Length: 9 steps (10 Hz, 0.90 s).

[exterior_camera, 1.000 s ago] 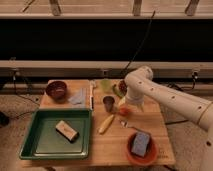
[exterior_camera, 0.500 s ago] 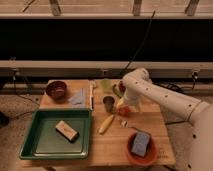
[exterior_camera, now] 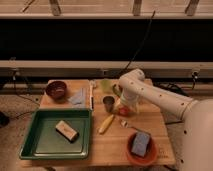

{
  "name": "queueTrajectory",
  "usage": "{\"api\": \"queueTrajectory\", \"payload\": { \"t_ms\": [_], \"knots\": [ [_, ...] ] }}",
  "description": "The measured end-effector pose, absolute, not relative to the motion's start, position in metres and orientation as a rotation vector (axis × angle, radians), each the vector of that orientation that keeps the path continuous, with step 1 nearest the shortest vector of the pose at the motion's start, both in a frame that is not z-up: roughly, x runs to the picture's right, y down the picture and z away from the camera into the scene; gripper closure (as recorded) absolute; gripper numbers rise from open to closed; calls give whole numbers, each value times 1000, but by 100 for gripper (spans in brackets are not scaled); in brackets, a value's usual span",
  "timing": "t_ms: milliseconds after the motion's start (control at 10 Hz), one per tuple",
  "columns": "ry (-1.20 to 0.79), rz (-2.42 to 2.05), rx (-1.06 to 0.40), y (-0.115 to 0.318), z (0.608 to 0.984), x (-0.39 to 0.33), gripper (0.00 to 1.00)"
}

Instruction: Place apple in metal cup

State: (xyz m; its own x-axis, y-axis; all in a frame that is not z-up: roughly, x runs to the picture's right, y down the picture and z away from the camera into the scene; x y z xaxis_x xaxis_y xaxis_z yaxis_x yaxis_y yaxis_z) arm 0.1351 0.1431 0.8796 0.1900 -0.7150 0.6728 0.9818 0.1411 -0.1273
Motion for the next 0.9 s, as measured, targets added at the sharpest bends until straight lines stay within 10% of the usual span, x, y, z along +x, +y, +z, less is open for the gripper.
{"api": "queueTrajectory", "payload": {
  "t_ms": [600, 900],
  "knots": [
    [-522, -1340, -581, 137, 869, 131, 94],
    [-524, -1360, -532, 117, 839, 126, 100]
  ]
}}
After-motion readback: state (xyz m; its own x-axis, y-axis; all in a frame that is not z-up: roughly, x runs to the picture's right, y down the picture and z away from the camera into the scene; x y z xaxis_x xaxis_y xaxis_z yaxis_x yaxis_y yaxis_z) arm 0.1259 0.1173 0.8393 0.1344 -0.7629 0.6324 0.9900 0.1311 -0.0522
